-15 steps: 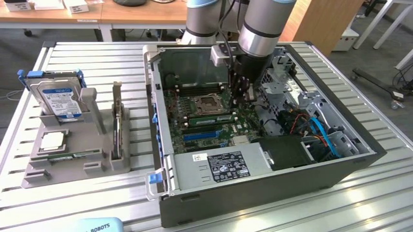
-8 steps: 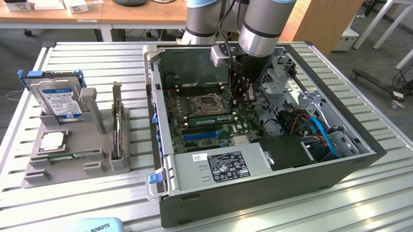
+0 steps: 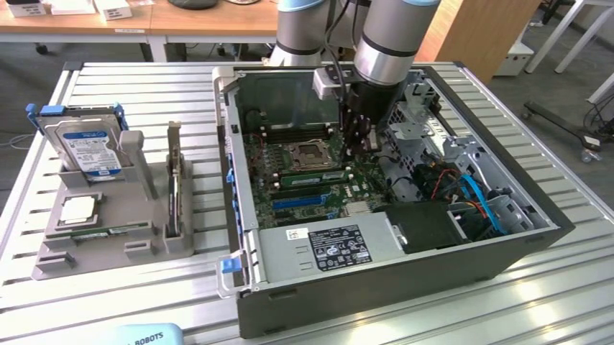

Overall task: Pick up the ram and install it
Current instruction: 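Press down the ram until it locks into place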

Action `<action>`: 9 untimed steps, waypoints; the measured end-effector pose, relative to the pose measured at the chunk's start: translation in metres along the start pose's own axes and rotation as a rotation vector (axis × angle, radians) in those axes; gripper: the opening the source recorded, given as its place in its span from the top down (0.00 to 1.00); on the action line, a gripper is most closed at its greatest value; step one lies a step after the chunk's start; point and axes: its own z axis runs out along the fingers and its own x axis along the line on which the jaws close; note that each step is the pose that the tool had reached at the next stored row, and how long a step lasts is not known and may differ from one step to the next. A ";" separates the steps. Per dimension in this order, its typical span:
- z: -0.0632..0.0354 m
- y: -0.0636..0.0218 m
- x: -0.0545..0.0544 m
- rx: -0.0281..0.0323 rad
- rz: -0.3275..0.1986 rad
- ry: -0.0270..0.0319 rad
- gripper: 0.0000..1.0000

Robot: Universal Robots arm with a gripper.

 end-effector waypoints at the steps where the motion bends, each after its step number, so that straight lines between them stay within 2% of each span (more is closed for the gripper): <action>1: 0.0005 0.0000 0.000 0.0002 0.000 -0.0004 0.90; 9: 0.0052 -0.0001 0.000 0.0000 0.000 -0.0001 0.90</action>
